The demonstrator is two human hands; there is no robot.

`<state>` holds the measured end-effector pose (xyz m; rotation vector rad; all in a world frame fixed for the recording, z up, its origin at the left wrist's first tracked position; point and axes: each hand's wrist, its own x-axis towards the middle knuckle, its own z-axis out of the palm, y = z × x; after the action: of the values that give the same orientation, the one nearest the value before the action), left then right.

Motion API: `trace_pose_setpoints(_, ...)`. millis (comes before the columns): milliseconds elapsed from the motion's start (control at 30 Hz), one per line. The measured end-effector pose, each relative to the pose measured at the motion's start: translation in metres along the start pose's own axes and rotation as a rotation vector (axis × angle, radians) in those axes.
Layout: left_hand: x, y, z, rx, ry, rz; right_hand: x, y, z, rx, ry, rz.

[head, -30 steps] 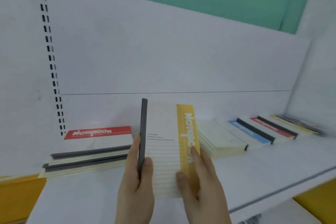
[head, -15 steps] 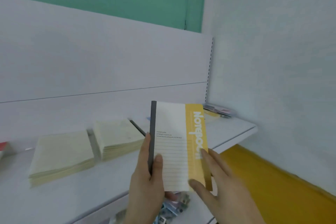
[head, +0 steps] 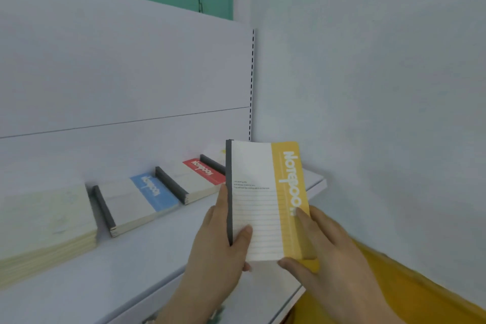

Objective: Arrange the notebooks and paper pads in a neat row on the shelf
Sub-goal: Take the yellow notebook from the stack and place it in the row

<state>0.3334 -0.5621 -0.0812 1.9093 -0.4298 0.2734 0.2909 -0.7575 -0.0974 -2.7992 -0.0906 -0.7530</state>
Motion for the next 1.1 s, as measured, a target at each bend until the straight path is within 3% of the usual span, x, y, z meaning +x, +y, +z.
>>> trace_pose_setpoints(267, 0.107, -0.027, 0.018, 0.525, -0.201, 0.044, 0.120, 0.058, 0.022, -0.071, 0.009, -0.167)
trace_pose_setpoints(367, 0.138, -0.042, 0.021, 0.665, -0.163, 0.009, 0.156, 0.071, 0.043, 0.012, -0.064, -0.246)
trace_pose_setpoints(533, 0.179, -0.060, 0.025, 0.780, -0.183, -0.076, 0.216, 0.093, 0.081, 0.032, -0.054, -0.389)
trace_pose_setpoints(800, 0.242, -0.082, 0.051, 1.169, -0.094, -0.206, 0.315, 0.133, 0.141, 0.104, -0.075, -0.596)
trace_pose_setpoints(1000, 0.258, -0.097, 0.063, 1.350, -0.124, -0.368, 0.355, 0.137, 0.183, 0.126, -0.337, -0.673)
trace_pose_setpoints(1100, 0.262, -0.098, 0.064, 1.370, -0.113, -0.398, 0.363, 0.141, 0.195, 0.116, -0.359, -0.682)
